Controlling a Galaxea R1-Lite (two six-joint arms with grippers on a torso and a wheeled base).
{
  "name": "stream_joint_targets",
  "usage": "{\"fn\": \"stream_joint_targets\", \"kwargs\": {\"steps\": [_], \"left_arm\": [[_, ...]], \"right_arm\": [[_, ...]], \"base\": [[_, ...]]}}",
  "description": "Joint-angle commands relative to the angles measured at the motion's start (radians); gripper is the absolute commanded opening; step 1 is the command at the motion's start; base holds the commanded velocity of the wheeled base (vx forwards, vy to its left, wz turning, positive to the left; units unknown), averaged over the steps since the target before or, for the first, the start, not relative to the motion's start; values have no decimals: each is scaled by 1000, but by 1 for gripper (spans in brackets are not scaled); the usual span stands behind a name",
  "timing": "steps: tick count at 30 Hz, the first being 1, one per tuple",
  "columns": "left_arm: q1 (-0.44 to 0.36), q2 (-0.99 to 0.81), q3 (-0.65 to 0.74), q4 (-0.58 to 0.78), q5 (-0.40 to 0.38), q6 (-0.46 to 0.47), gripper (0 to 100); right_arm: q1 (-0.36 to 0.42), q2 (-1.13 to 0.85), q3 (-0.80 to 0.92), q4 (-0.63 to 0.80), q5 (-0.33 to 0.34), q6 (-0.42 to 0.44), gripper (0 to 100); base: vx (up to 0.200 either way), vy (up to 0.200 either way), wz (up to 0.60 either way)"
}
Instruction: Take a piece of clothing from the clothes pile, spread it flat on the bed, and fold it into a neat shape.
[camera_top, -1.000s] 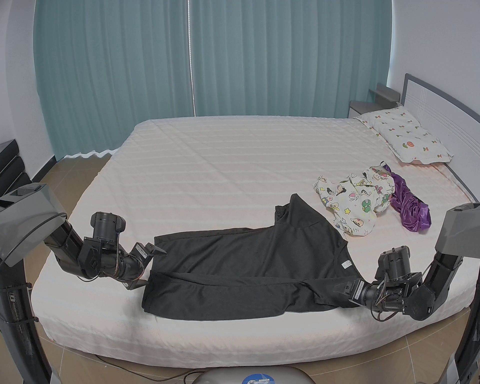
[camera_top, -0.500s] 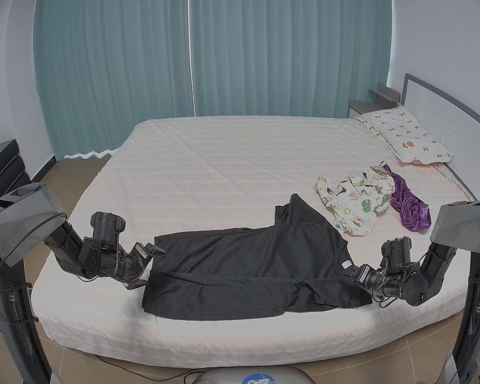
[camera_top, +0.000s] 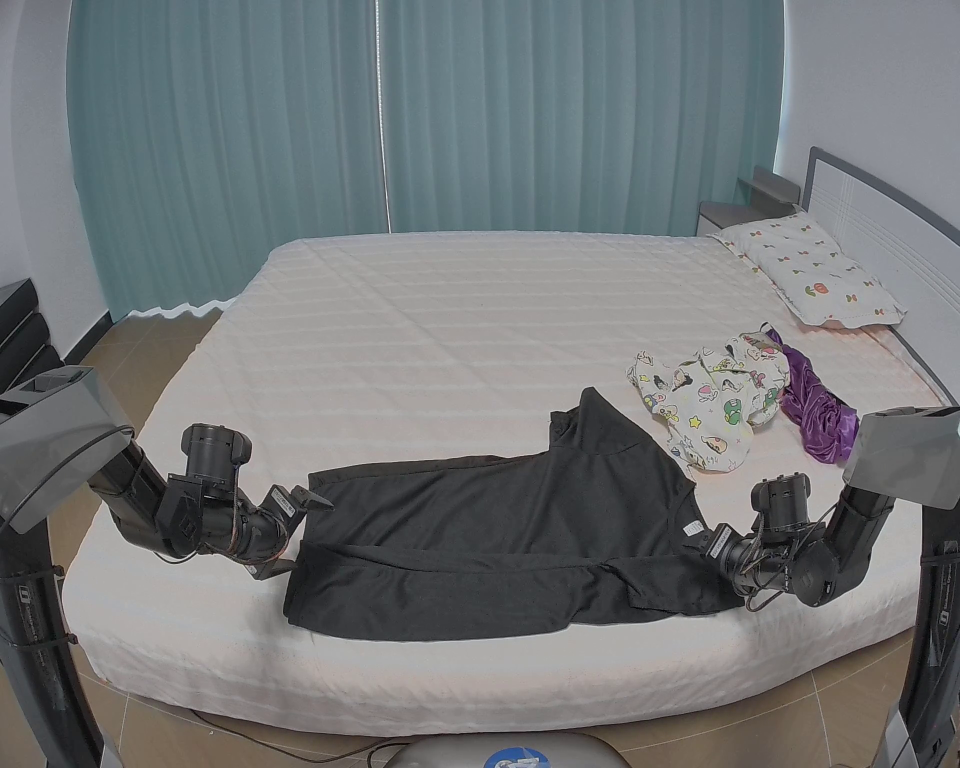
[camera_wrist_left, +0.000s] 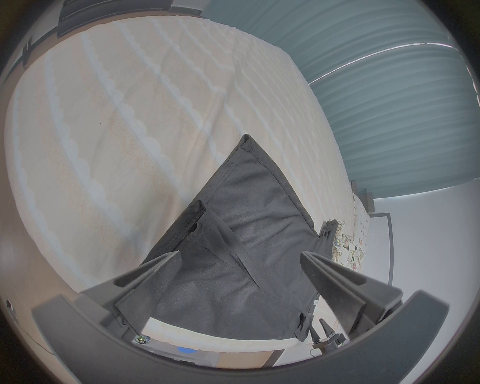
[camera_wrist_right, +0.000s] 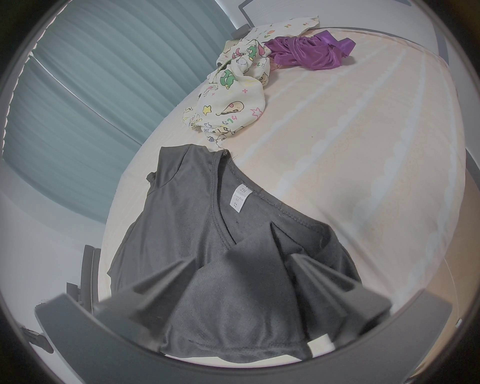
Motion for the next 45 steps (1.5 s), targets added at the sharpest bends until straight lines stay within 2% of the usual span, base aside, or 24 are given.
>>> {"fn": "stream_joint_targets", "kwargs": {"steps": [1,18,29,34,35,42,45], "left_arm": [[0,0,0,0,-1,0,100],[0,0,5,0,0,0,100],[0,1,2,1,2,0,100],[-5,3,8,1,4,36,100],[-11,13,-2,1,14,64,100],[-23,67,-71,6,82,104,100],[-40,98,-86,4,134,141,100]], "right_arm": [[-1,17,-5,0,-5,1,0],[-48,-35,11,-3,-9,13,0],[-47,-37,20,-3,-10,10,0],[-45,-34,21,-3,-10,9,0],[-42,-34,21,-3,-10,5,0],[-38,-28,24,-3,-10,1,0],[-38,-28,24,-3,-10,1,0]], "base": [[0,0,0],[0,0,0],[0,0,0],[0,0,0],[0,0,0],[0,0,0],[0,0,0]]}}
